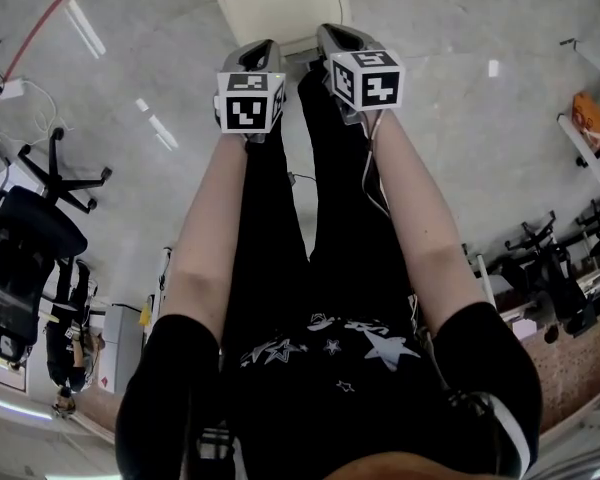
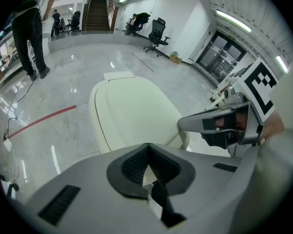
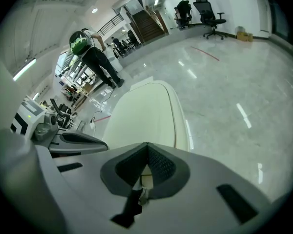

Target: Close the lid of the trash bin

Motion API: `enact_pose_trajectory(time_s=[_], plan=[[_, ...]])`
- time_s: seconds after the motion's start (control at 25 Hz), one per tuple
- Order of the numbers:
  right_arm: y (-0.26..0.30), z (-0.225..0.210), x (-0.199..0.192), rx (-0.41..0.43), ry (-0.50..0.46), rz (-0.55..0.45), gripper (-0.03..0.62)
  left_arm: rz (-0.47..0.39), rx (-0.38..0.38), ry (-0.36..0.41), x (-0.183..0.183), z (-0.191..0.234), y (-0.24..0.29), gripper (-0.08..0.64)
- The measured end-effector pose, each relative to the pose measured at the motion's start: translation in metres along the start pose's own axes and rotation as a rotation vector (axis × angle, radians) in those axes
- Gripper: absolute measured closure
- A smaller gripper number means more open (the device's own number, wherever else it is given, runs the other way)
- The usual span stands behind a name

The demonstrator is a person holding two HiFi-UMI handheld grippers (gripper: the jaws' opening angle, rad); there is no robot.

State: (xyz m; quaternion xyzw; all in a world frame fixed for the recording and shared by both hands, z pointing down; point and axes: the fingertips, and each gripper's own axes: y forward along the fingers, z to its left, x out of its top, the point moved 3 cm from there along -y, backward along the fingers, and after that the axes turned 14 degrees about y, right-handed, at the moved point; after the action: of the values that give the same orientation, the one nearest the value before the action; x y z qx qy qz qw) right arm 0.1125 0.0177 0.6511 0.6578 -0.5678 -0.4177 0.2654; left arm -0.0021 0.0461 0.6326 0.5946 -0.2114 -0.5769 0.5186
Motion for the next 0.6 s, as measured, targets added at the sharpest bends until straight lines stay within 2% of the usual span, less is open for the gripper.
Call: enact_pose_trajectory(time_s=[0.24, 0.4, 0.6], plan=[[0.0023, -0.0016, -0.0003, 0.004, 0.012, -0.005, 0.586, 0.020, 0.001, -0.006, -0.0027, 0.0001, 0.0059, 0.549], [0.0060, -0.0019, -0.0017, -0.031, 0.000, 0.005, 0.586, 0.056, 0.006, 0.014, -0.0048, 0.0012, 0.0115, 0.549], [0.0036, -0.0036, -0.0005, -0.049, -0.011, 0.017, 0.586, 0.056, 0.003, 0.002, -0.0015, -0.0007, 0.0093, 0.549]])
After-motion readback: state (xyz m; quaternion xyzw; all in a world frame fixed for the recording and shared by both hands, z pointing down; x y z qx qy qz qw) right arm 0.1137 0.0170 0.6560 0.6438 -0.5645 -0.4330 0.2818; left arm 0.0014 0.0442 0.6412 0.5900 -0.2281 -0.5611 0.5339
